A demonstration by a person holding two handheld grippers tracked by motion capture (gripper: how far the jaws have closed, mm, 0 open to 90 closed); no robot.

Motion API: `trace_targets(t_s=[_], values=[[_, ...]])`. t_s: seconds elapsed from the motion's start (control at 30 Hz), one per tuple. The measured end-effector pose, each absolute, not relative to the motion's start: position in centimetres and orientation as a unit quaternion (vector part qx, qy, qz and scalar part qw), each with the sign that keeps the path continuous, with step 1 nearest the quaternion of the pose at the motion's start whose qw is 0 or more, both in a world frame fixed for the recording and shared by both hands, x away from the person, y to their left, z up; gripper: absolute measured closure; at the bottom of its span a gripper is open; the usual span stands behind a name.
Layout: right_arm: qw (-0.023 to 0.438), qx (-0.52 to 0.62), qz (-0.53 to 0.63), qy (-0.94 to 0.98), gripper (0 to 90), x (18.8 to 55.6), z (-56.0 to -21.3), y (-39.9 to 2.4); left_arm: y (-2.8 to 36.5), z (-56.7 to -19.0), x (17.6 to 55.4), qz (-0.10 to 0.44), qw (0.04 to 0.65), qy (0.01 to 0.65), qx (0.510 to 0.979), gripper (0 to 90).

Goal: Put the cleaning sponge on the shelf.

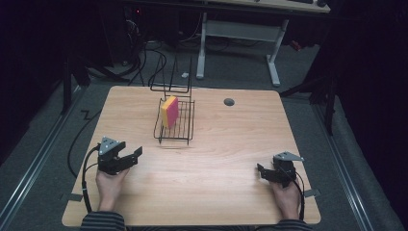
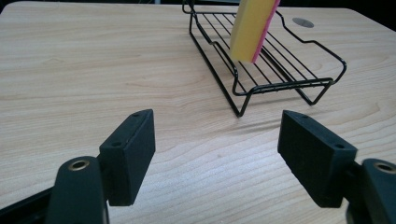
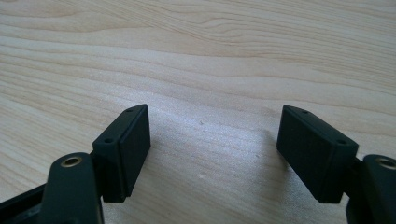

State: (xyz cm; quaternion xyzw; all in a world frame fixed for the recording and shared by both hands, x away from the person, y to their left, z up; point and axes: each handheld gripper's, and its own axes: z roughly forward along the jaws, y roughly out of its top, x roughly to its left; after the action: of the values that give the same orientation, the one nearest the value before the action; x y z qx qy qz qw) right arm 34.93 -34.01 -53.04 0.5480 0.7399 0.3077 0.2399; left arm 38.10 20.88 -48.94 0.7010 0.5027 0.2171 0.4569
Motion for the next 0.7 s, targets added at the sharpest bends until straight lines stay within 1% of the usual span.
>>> trace_targets(t_s=[0.3,0.7], values=[[0.239,0.550,0.308,0.739,26.1,34.9,-53.0,-34.0,20.7,-49.9,38.5,0.208,0.443,0.510,0.708,28.3],[0.241,0.546,0.308,0.741,26.1,35.0,-53.0,-34.1,20.0,-50.9,39.3,0.219,0.410,0.510,0.724,28.1]])
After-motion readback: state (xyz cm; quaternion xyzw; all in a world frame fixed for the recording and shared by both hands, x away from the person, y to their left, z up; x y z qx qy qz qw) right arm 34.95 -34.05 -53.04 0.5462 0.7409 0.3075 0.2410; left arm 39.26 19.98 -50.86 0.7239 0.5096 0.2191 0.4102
